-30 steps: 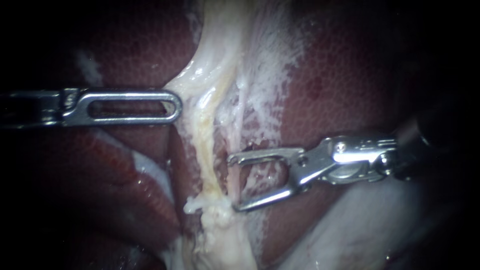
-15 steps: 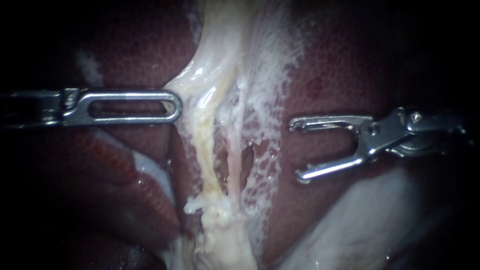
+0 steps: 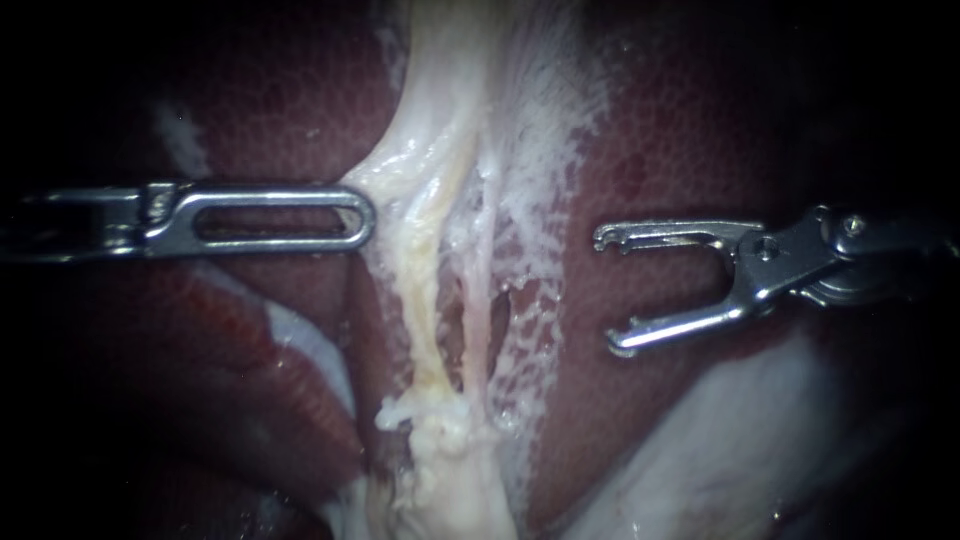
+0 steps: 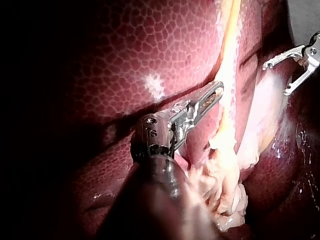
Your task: Going back first clip left tube
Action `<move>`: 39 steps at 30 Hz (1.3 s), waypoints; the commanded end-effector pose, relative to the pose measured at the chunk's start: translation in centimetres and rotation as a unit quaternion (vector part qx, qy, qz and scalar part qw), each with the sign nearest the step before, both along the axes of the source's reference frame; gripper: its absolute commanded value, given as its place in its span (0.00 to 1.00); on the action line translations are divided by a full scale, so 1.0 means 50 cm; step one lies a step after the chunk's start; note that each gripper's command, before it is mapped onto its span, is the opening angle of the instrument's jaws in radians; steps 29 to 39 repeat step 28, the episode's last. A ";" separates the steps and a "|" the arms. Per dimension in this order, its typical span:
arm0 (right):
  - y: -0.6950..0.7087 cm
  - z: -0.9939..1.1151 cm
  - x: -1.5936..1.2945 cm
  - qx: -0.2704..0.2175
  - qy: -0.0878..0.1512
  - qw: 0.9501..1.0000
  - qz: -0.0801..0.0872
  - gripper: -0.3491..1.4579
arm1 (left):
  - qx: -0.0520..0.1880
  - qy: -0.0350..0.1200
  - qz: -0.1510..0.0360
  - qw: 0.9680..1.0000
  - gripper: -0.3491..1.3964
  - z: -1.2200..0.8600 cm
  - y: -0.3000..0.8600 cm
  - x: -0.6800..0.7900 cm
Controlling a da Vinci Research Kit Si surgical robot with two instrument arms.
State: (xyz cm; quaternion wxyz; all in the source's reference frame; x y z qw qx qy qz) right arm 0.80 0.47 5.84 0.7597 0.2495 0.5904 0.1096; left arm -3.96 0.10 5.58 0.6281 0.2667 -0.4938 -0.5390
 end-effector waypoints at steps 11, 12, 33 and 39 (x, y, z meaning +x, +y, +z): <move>-0.0002 0.0000 0.0000 0.000 0.000 1.000 0.000 0.52 | 0.000 -0.007 0.006 1.000 0.00 0.0045 -0.0031 -0.0047; -0.0002 0.0000 0.0000 0.000 0.000 1.000 0.000 0.52 | 0.000 -0.007 0.006 1.000 0.00 0.0045 -0.0030 -0.0049; -0.0003 -0.0001 -0.0001 0.000 0.001 1.000 -0.001 0.52 | 0.000 -0.006 0.006 1.000 0.00 0.0046 -0.0029 -0.0055; -0.0003 -0.0001 -0.0001 0.000 0.001 1.000 -0.001 0.52 | 0.000 -0.006 0.006 1.000 0.00 0.0046 -0.0029 -0.0055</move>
